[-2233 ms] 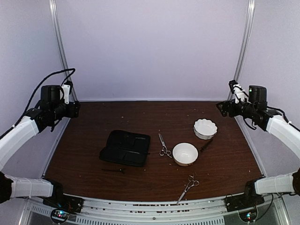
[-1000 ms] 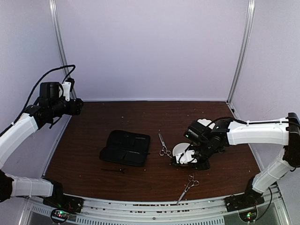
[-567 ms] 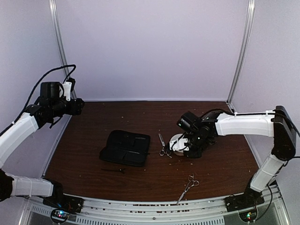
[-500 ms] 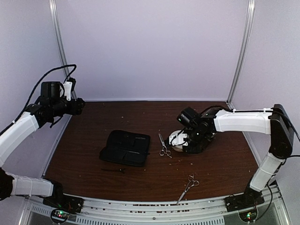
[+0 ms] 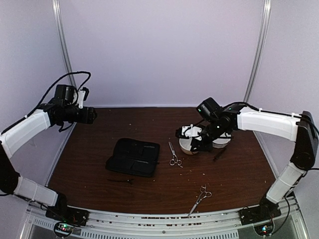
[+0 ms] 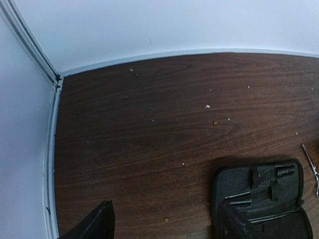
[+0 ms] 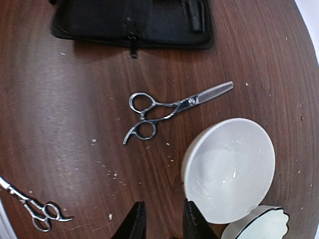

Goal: Sort the hair-cutting tools

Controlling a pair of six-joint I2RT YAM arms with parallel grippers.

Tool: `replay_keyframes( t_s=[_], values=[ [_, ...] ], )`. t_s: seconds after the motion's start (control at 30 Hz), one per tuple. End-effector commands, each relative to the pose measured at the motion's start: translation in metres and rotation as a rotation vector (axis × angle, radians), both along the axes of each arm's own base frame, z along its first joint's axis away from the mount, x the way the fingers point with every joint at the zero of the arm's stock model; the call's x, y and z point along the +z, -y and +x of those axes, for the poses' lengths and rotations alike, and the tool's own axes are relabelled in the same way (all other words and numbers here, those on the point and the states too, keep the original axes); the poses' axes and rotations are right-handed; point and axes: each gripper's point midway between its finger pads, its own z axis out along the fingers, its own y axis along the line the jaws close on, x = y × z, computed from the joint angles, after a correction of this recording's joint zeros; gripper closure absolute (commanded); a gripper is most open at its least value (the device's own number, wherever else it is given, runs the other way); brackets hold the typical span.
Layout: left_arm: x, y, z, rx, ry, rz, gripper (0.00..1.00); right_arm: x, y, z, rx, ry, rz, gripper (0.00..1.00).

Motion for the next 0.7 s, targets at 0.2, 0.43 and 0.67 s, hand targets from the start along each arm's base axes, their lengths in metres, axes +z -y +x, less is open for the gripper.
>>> replay_keyframes(
  t_s=[0.2, 0.43, 0.67],
  values=[
    [-0.012, 0.141, -0.071, -0.503, -0.118, 0.049, 0.34, 0.033, 0.002, -0.048, 0.048, -0.025, 0.194, 0.62],
    [-0.075, 0.189, -0.154, -0.674, -0.341, 0.097, 0.44, 0.022, 0.0, -0.047, 0.068, -0.051, 0.182, 0.64],
    [-0.131, 0.183, -0.193, -0.624, -0.51, 0.138, 0.42, 0.017, -0.003, -0.05, 0.093, -0.069, 0.18, 0.65]
  ],
)
